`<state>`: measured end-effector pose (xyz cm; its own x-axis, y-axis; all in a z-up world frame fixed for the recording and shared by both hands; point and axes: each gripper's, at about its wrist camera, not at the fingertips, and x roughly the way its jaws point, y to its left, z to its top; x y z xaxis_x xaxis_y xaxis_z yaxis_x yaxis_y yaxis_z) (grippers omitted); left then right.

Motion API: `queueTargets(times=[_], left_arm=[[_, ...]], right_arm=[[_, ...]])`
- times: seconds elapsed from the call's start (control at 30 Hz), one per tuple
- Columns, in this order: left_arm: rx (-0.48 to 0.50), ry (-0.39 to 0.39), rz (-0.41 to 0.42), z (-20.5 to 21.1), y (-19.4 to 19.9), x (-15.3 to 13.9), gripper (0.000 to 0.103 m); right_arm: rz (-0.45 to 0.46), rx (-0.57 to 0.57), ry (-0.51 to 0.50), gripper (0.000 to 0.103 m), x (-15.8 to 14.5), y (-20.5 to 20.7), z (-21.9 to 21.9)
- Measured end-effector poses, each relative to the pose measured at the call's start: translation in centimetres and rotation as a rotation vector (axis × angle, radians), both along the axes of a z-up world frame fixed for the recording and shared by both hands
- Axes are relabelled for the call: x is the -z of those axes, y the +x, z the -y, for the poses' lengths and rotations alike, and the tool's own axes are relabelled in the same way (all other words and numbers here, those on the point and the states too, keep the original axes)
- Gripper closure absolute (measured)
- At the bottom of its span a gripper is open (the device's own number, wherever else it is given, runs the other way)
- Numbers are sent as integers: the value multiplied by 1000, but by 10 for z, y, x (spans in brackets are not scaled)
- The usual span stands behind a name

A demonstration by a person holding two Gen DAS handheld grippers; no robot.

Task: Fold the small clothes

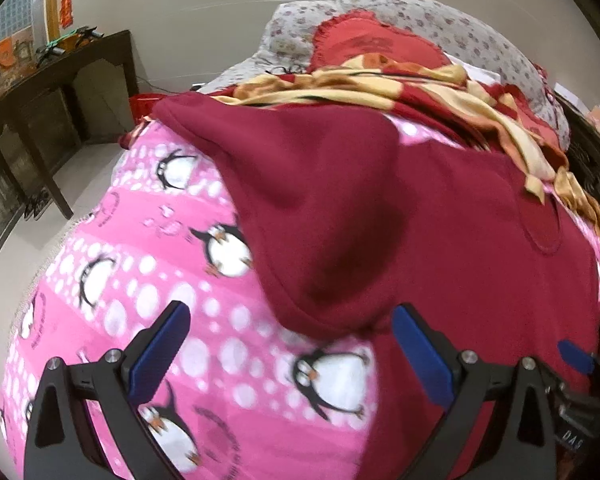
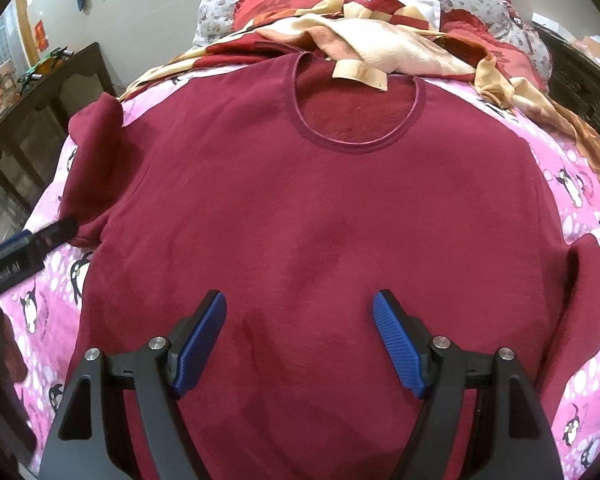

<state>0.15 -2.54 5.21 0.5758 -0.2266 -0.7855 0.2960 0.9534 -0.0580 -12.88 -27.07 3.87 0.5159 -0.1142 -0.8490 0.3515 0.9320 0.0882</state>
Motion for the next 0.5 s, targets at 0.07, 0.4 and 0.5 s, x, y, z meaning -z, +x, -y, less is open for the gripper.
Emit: queueTargets(times=[0.07,0.4,0.5], left_arm=[[-34,-32,-8,-12,14,-5,0],[-236,-204,-63,-73,136,-9,16],[-303,-284,-94,-88,169,-2,20]], right_arm=[[-2,-5,1,5,1,1,0],[-11,-8,9,5,1,2,-1],[-23,-15,9,5,3,2,-2]])
